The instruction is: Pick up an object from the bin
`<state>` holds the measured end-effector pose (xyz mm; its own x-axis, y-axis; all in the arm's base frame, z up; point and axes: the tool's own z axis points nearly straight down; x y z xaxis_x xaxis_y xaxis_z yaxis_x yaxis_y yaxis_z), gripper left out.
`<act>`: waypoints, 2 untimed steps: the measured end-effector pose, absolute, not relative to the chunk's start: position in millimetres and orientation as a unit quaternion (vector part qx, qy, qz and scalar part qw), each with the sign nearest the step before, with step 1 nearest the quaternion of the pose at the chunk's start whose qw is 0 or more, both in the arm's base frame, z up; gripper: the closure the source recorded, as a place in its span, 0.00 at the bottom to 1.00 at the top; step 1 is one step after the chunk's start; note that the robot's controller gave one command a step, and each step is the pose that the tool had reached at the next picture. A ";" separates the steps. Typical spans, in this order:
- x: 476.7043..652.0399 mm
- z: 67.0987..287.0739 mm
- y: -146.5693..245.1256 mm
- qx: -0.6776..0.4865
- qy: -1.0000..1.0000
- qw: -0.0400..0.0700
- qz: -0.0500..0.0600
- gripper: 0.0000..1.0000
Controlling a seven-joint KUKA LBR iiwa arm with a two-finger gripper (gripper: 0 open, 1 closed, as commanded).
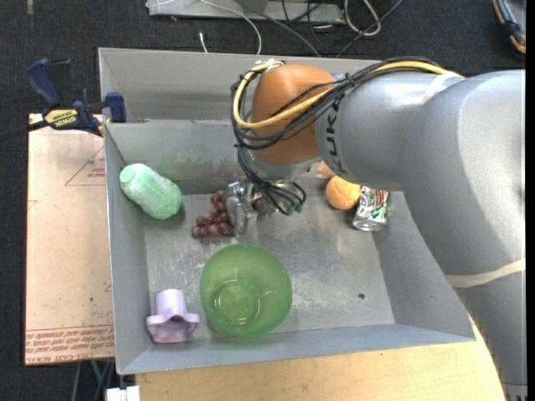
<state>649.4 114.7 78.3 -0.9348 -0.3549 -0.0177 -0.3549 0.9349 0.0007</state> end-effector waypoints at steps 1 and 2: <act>651.2 73.2 121.2 -0.147 0.989 0.012 0.003 1.00; 651.2 73.5 121.8 -0.157 0.988 0.013 0.002 1.00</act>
Offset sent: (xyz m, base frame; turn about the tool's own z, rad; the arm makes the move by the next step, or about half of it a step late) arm -0.0005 0.0079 -0.0083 0.0081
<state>651.2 121.8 73.5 -0.9507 -0.3092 -0.0257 -0.3093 0.9510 0.0006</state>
